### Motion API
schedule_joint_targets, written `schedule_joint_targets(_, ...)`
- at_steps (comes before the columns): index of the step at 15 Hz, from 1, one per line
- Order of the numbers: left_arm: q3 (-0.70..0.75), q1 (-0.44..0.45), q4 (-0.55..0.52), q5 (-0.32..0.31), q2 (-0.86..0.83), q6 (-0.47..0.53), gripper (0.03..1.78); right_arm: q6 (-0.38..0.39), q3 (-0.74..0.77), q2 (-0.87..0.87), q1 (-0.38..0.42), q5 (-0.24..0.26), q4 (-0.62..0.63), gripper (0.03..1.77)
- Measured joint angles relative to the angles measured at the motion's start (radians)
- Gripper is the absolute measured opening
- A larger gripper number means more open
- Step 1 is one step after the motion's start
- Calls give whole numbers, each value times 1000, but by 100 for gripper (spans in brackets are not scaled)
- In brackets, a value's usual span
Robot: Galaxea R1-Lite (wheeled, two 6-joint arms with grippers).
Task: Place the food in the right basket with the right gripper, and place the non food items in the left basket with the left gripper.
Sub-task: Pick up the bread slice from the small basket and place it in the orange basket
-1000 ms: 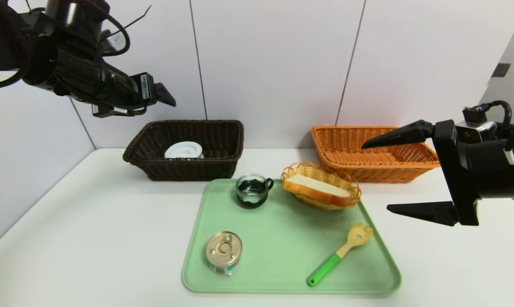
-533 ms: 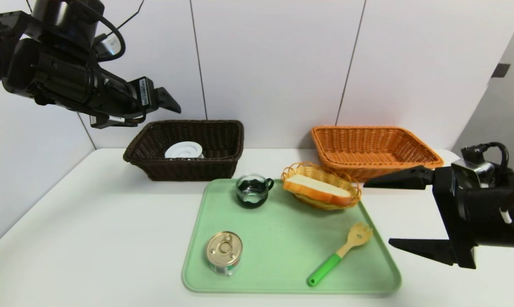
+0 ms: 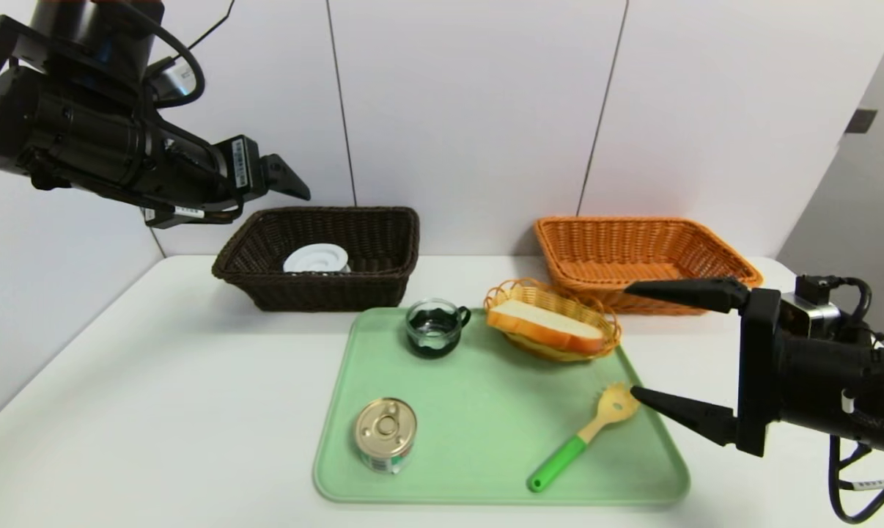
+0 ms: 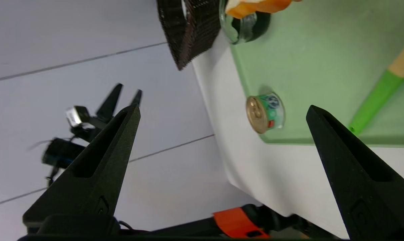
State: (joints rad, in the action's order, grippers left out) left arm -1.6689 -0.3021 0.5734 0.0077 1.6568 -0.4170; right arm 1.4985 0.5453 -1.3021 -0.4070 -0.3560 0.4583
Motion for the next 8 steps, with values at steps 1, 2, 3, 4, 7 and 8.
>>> schedule_joint_targets(1, 4, -5, 0, 0, -4, -1, 169, 32, -15, -12, -1, 24, 50, 171)
schedule_joint_targets(2, 9, -9, 0, 1, -9, -1, 169, 44, -37, -27, -4, 45, 110, 171)
schedule_joint_targets(3, 13, -9, 1, 0, -13, 0, 169, 49, -57, -43, -6, 53, 170, 171)
schedule_joint_targets(4, 15, -9, 3, 1, -17, 0, 169, 50, -80, -64, -9, 62, 226, 171)
schedule_joint_targets(7, 23, -10, 3, 1, -30, 1, 169, 90, -116, -129, -8, 81, 300, 171)
schedule_joint_targets(8, 27, -10, 2, 1, -33, 1, 169, 132, -110, -147, -6, 85, 301, 171)
